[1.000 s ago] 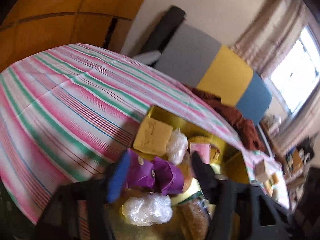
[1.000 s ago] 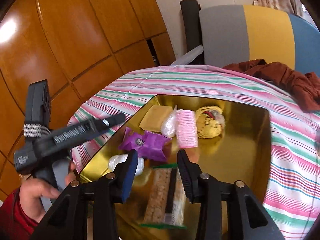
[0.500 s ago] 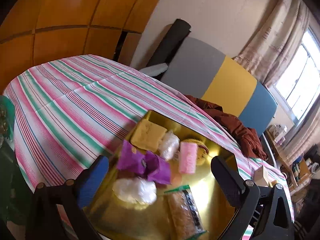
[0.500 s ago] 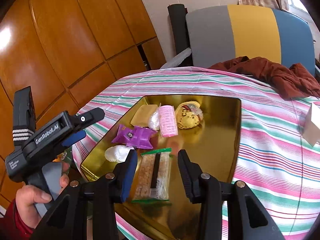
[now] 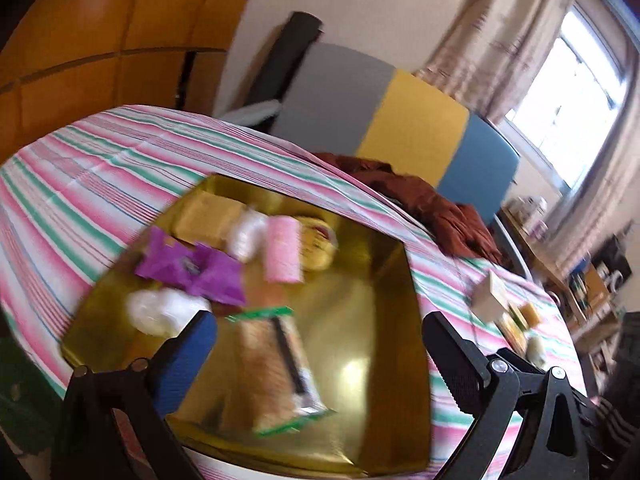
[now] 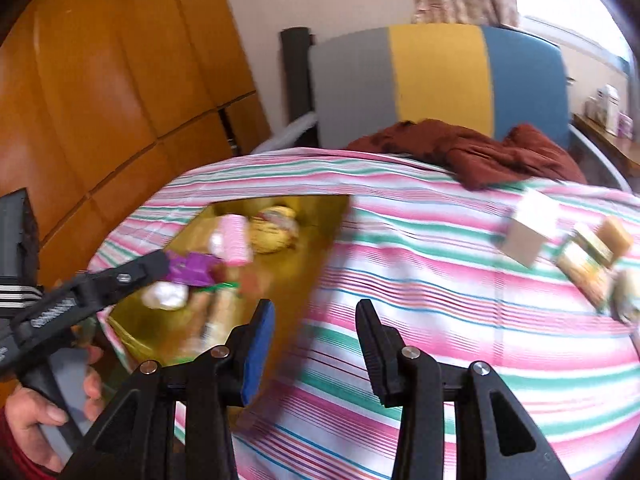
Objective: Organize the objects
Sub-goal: 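Return both tools to the items and grasp the white sponge block with the right tool, then grasp the WEIDAN cracker packet with the left tool while the right tool holds the sponge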
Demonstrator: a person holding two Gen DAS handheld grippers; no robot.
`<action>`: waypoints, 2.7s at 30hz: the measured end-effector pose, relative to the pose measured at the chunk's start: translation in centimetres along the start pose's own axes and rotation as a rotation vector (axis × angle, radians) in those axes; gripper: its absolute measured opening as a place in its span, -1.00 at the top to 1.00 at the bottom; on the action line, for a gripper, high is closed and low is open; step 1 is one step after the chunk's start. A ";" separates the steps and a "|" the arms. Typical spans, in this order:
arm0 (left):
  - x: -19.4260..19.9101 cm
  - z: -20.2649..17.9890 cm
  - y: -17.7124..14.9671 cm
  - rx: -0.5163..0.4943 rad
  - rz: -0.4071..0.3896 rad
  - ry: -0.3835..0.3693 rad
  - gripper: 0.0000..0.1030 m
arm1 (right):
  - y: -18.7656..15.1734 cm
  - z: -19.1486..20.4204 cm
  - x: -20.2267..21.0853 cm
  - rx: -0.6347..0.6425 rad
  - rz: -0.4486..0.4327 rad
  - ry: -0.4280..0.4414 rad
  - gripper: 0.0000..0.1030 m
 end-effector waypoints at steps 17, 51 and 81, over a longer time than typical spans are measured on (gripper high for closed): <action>-4.9 -16.2 -7.0 -0.344 0.213 -0.118 -1.00 | -7.1 -15.8 1.6 -0.243 0.049 -0.171 0.18; -9.0 -20.2 -11.2 -0.446 0.369 -0.057 -1.00 | -9.9 -38.7 6.0 -0.296 0.125 -0.450 -0.36; -25.8 -39.7 -5.8 -0.292 0.495 -0.012 -1.00 | -9.2 -40.1 5.7 -0.440 -0.048 -0.528 -0.34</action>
Point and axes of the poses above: each gripper's, at about its wrist camera, not at the fingertips, and x roughly against the way its jaws point, z to its left, y to its top, the point moved 8 cm from there along -x, roughly the way its jaws point, and after that the axes turned 14 degrees about z, right-handed, at the moved point
